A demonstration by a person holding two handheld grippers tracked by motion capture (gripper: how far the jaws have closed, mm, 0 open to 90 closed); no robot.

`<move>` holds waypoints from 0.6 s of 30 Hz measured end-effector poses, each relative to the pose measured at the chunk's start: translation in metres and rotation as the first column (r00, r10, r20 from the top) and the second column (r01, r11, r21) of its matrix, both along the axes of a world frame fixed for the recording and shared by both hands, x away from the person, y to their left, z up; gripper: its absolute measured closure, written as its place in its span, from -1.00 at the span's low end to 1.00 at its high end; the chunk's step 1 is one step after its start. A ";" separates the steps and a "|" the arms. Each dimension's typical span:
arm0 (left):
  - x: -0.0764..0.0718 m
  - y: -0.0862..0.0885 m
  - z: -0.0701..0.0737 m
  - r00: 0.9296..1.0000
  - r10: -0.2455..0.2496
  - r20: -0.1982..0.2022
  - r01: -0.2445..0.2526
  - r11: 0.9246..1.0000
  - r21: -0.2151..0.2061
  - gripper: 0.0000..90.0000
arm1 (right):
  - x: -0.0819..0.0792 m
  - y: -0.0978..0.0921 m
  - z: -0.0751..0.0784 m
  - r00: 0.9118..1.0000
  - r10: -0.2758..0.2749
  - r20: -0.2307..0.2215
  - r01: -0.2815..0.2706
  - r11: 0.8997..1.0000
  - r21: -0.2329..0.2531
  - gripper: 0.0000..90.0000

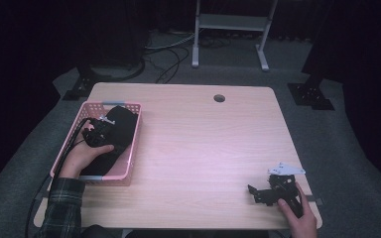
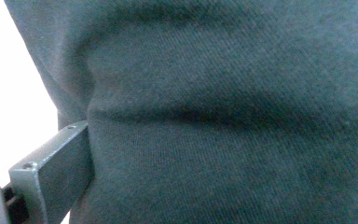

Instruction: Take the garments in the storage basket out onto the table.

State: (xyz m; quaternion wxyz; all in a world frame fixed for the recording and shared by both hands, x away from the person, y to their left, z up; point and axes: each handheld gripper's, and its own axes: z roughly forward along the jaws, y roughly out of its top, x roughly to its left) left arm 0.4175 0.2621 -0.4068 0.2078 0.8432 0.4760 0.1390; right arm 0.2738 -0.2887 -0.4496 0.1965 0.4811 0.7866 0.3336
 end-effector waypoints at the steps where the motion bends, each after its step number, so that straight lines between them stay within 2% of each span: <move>1: 0.000 0.000 -0.001 1.000 -0.002 -0.003 0.002 1.000 0.001 -1.00 | 0.000 0.000 0.000 1.000 0.000 0.000 0.000 1.000 0.000 -1.00; 14: 0.001 -0.002 -0.006 1.000 0.001 -0.029 0.000 1.000 0.027 -1.00 | 0.000 0.000 0.000 1.000 0.000 0.000 0.000 1.000 0.000 -1.00; 18: 0.001 -0.001 -0.005 1.000 0.004 -0.022 -0.004 0.999 0.035 -0.89 | 0.000 0.000 0.000 1.000 0.000 0.000 0.000 1.000 0.000 -1.00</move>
